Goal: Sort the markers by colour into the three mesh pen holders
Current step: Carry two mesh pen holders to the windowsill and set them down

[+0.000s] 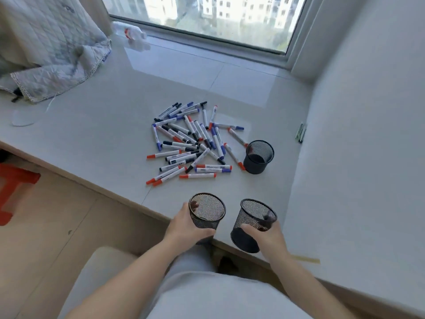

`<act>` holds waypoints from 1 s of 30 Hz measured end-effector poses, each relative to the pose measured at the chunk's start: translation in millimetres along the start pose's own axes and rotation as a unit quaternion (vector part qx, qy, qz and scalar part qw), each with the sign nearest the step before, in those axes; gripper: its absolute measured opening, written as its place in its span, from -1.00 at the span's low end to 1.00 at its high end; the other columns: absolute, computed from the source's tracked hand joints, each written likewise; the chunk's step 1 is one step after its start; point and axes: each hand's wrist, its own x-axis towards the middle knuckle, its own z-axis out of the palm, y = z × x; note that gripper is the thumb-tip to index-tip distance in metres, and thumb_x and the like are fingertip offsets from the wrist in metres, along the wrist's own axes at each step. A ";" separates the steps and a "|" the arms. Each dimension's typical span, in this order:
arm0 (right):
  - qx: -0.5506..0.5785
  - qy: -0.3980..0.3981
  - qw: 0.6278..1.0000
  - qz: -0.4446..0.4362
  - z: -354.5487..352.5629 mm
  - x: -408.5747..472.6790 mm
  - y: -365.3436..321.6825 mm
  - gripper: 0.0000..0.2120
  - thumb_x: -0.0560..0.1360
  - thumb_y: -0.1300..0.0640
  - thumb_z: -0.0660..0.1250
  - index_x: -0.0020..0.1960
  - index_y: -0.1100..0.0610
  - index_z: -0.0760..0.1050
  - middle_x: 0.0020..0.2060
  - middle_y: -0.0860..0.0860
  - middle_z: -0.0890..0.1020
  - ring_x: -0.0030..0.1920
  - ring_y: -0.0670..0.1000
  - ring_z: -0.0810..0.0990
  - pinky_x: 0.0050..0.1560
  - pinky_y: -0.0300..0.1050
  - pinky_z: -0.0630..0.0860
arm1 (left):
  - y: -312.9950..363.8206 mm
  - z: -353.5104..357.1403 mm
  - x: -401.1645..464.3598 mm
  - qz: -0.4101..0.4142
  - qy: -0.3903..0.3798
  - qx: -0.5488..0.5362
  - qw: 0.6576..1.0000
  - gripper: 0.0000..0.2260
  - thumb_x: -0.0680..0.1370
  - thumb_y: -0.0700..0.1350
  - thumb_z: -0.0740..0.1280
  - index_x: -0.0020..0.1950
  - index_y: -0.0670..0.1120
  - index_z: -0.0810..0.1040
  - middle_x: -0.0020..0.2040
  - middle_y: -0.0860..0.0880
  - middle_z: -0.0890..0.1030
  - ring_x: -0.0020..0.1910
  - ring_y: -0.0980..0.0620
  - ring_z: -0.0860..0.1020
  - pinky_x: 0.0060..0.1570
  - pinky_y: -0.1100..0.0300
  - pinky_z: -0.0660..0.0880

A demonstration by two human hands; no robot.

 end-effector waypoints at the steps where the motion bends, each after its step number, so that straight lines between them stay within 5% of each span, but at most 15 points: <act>1: 0.005 0.014 1.000 0.004 -0.1 4.0 -1.8 -0.33 0.23 0.10 0.57 0.24 0.17 0.35 0.09 0.08 0.56 0.10 0.08 0.53 0.18 -0.02 0.45 | 5.8 -2.3 12.2 0.010 -0.014 0.012 1.000 -0.24 0.14 0.18 0.52 0.24 0.03 0.32 0.20 0.04 0.51 0.18 0.00 0.46 0.16 0.12 0.44; 9: 0.096 0.153 0.983 0.042 17.0 17.0 -9.3 -0.38 0.21 0.23 0.58 0.11 0.07 0.30 0.04 0.03 0.51 0.02 0.00 0.47 0.08 -0.17 0.36 | 45.2 -16.0 101.9 0.094 -0.133 0.033 0.986 -0.19 0.13 0.08 0.55 0.32 0.05 0.31 0.19 0.11 0.48 0.19 0.08 0.43 0.09 0.24 0.36; 15: 0.130 0.233 0.961 0.064 34.6 26.1 1.9 -0.34 0.17 0.22 0.60 0.14 0.06 0.32 0.04 0.02 0.54 0.03 -0.01 0.51 0.06 -0.19 0.37 | 66.6 4.0 144.2 0.140 -0.199 0.048 0.969 -0.12 0.07 0.10 0.54 0.35 0.03 0.31 0.23 0.08 0.49 0.23 0.07 0.44 0.24 0.08 0.42; 24: 0.097 0.269 0.956 0.061 35.9 40.0 18.4 -0.29 0.10 0.11 0.61 0.14 -0.09 0.32 0.01 -0.13 0.55 0.02 -0.05 0.53 -0.03 -0.18 0.40 | 82.1 55.8 168.9 0.168 -0.193 0.031 0.966 -0.27 0.12 -0.02 0.58 0.23 0.10 0.36 0.03 0.24 0.50 0.12 0.14 0.50 0.04 0.27 0.39; 30: 0.061 0.274 0.959 0.029 26.2 50.2 29.5 -0.28 0.11 0.09 0.61 0.11 -0.22 0.28 0.02 -0.19 0.54 0.00 -0.13 0.52 -0.03 -0.23 0.43 | 81.6 92.2 177.6 0.185 -0.198 0.000 0.962 -0.24 0.14 -0.09 0.61 0.24 0.09 0.33 0.15 0.14 0.51 0.16 0.16 0.47 0.10 0.34 0.35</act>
